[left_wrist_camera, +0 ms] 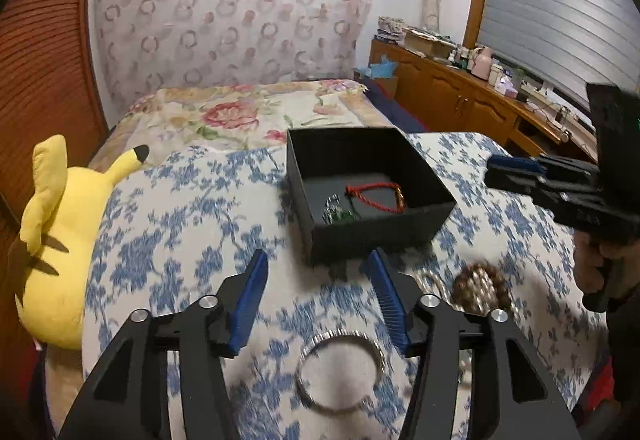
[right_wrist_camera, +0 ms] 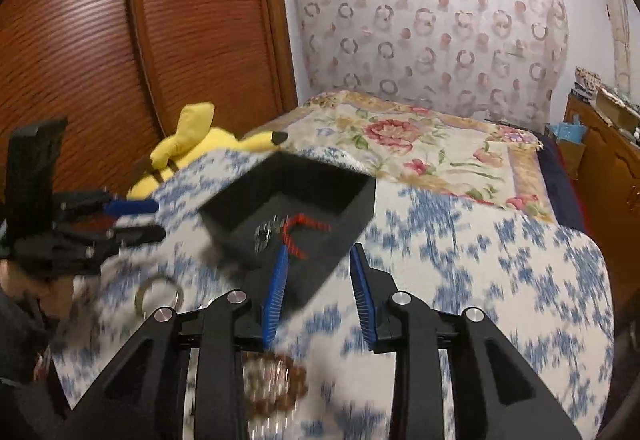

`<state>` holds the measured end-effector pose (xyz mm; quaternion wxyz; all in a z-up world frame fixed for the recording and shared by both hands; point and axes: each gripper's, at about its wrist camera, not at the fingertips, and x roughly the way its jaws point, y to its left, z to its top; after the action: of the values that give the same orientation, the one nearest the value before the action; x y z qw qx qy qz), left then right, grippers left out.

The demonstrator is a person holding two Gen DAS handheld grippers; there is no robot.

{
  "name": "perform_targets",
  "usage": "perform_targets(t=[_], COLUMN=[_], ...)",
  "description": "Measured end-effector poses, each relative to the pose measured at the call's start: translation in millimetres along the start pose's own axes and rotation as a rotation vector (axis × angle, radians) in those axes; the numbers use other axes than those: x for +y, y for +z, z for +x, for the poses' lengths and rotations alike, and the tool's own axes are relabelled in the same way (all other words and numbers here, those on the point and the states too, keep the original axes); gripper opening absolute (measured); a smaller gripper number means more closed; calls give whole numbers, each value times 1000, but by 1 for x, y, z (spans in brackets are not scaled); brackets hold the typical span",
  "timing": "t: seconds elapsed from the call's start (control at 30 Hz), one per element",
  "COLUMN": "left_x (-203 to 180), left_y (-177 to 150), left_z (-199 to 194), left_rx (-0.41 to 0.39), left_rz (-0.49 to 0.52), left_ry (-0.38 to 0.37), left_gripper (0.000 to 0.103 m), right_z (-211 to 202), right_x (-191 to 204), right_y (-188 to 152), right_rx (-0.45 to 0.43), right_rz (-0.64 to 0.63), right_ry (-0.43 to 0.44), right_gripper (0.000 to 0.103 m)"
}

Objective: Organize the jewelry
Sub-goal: 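Carry both items over the black box and open both tools to drop them inside, then grasp the dark wooden bead bracelet with the right tool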

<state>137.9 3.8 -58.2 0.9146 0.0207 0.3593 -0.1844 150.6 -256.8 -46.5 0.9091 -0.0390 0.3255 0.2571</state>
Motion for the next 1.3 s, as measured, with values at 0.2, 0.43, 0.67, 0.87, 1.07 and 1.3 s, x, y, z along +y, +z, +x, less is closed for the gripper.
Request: perform_targets(t=[0.2, 0.43, 0.67, 0.87, 1.07, 1.3], left_x=[-6, -11, -10, -11, -12, -13], left_y=[-26, -45, -57, -59, -58, -59], left_z=[-1, 4, 8, 13, 16, 21], left_rx=[34, 72, 98, 115, 121, 147], left_rz=[6, 10, -1, 3, 9, 13], left_ry=[27, 41, 61, 71, 75, 86], left_gripper=[58, 66, 73, 74, 76, 78], right_z=[-18, -13, 7, 15, 28, 14], right_x=[12, 18, 11, 2, 0, 6], right_y=[-38, -59, -66, -65, -62, -58], right_rx=[55, 103, 166, 197, 218, 160], right_rz=[-21, 14, 77, 78, 74, 61], right_ry=[-2, 12, -17, -55, -29, 2], right_gripper=[34, 34, 26, 25, 18, 15])
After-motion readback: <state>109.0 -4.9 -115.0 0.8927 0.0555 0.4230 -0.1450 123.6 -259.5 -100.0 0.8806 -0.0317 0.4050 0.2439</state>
